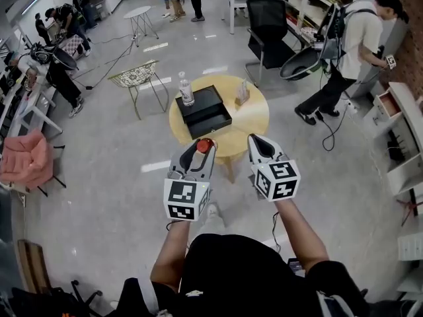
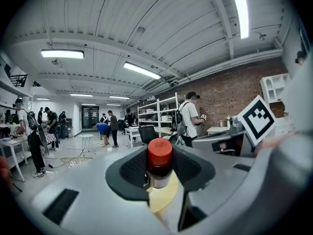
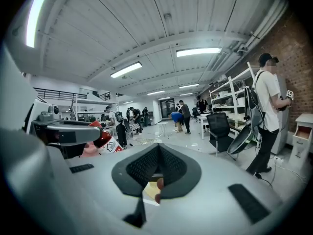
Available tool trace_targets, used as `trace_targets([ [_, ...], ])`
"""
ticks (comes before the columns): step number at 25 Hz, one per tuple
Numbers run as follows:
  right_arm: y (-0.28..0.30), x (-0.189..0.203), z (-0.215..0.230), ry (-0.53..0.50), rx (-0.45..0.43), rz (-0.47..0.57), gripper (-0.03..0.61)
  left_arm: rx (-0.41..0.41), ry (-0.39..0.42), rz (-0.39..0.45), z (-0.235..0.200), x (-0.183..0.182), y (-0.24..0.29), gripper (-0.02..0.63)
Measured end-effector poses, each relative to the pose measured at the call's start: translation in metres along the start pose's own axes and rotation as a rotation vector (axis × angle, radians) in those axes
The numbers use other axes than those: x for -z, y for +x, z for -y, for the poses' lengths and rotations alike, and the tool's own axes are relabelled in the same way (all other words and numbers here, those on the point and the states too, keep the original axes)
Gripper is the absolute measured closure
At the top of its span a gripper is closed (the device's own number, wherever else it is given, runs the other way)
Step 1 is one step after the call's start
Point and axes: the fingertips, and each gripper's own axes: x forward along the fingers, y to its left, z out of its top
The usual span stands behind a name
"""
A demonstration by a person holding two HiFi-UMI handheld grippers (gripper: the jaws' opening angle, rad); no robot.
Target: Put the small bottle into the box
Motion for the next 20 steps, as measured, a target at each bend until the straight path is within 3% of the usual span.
trace_targets([
  [8, 0.065, -0.015, 0.022, 0.023, 0.038, -0.026, 0.577, 0.045, -0.001, -0.028, -0.047, -0.007, 0.059, 0.465],
  [20, 0.162, -0.029, 0.020, 0.025, 0.080, -0.052, 0.577, 0.094, -0.019, -0.038, -0.130, -0.006, 0.118, 0.465],
])
